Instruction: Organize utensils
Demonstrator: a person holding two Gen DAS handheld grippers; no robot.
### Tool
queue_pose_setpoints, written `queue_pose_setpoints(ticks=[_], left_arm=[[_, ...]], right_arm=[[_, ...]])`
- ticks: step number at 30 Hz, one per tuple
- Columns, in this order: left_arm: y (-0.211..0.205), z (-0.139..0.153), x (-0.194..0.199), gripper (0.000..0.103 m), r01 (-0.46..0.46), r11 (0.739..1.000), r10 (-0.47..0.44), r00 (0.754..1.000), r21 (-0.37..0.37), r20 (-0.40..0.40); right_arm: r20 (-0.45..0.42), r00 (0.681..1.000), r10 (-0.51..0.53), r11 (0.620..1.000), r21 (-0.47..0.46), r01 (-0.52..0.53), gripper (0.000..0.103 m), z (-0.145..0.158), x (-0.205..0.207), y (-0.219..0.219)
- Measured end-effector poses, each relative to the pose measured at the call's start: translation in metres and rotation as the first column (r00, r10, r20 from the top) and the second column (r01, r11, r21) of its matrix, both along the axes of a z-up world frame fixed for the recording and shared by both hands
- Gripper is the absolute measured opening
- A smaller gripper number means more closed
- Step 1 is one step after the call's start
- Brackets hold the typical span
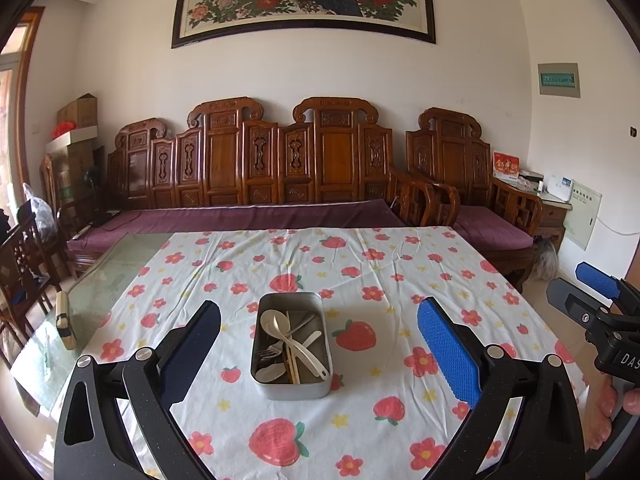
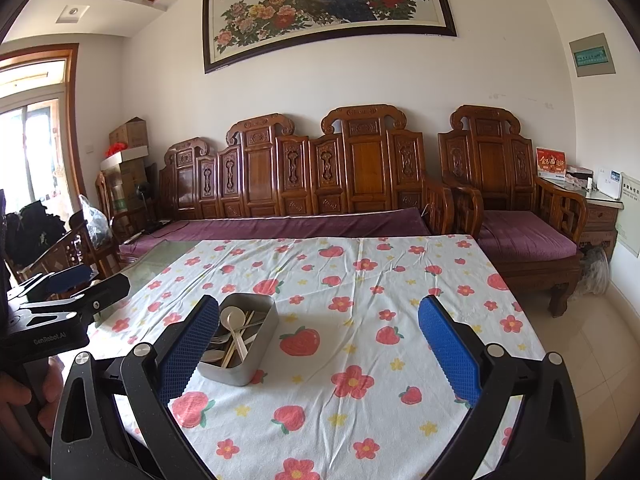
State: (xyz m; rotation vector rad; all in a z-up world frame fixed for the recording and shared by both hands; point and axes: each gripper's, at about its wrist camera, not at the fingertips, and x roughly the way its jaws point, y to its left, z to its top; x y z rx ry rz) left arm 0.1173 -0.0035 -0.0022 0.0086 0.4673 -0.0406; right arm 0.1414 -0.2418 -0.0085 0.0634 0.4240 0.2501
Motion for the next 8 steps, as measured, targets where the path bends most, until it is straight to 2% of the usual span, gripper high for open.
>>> queue_pose_setpoints(ticks=[8], left_arm=[[0.0001,0.0066,0.0017,0.095,0.004,1.0,-0.004,1.0,0.001,0.006]], right_arm=[[0.0,1.0,0.0,1.0,0.0,0.0,0.1,-0.0002,0.0,0.0001]])
